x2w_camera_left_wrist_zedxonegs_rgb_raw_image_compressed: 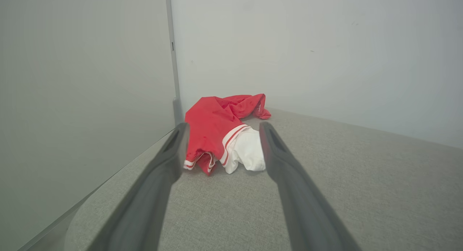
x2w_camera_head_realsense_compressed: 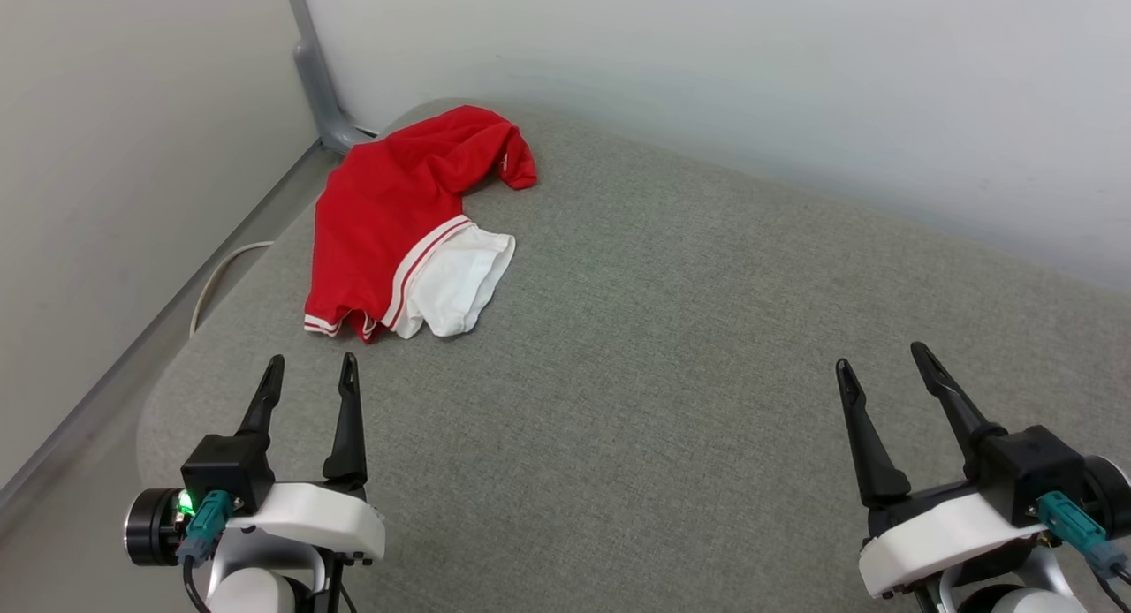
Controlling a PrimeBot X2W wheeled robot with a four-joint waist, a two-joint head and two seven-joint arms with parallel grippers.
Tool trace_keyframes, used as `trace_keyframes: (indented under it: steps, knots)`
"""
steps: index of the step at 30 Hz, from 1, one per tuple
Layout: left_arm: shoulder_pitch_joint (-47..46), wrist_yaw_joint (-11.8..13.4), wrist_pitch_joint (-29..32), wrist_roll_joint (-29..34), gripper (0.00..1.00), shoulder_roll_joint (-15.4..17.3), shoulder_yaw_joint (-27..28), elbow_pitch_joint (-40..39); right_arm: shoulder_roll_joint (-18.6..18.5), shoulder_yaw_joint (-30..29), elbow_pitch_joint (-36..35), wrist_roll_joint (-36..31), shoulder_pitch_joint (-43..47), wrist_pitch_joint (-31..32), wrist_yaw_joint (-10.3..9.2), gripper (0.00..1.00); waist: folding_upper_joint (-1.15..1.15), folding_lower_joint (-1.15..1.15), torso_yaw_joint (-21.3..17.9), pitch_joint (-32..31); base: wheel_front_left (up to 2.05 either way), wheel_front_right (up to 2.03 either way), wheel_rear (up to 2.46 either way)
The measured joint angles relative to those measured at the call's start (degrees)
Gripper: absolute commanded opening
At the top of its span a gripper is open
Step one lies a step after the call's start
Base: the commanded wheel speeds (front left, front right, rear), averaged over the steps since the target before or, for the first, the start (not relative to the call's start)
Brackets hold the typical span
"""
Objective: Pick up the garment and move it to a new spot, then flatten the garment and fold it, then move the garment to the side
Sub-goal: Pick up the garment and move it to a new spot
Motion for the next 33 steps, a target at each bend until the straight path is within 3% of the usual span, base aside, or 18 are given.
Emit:
trace_keyframes:
  steps: [10,17,24,33]
  knots:
    - [-0.5,-0.4,0.0,-0.2,1.00,-0.1,0.9,0.7,0.0,-0.2,0.1,0.7,-0.2,0.2,0.00,1.00,0.00,0.00,-0.2,0.5,0.00,0.00,0.00]
    - [-5.7,-1.5,0.0,-2.7,1.00,0.5,2.0,4.0,0.0,0.1,-1.1,0.6,-1.8,1.2,0.00,1.00,0.00,0.00,-1.8,2.9,0.00,0.00,0.00]
    - [-17.1,-2.3,2.3,-6.9,1.00,4.6,3.6,12.2,-0.7,0.2,-2.9,0.3,-4.8,1.9,0.00,1.00,0.00,0.01,-4.8,7.9,0.00,0.00,0.00]
    - [-30.1,-2.8,10.5,-12.4,1.00,14.3,6.2,21.5,-1.4,0.3,-3.4,0.6,-8.6,1.2,0.00,1.00,0.00,0.01,-10.5,15.5,0.00,0.00,0.00]
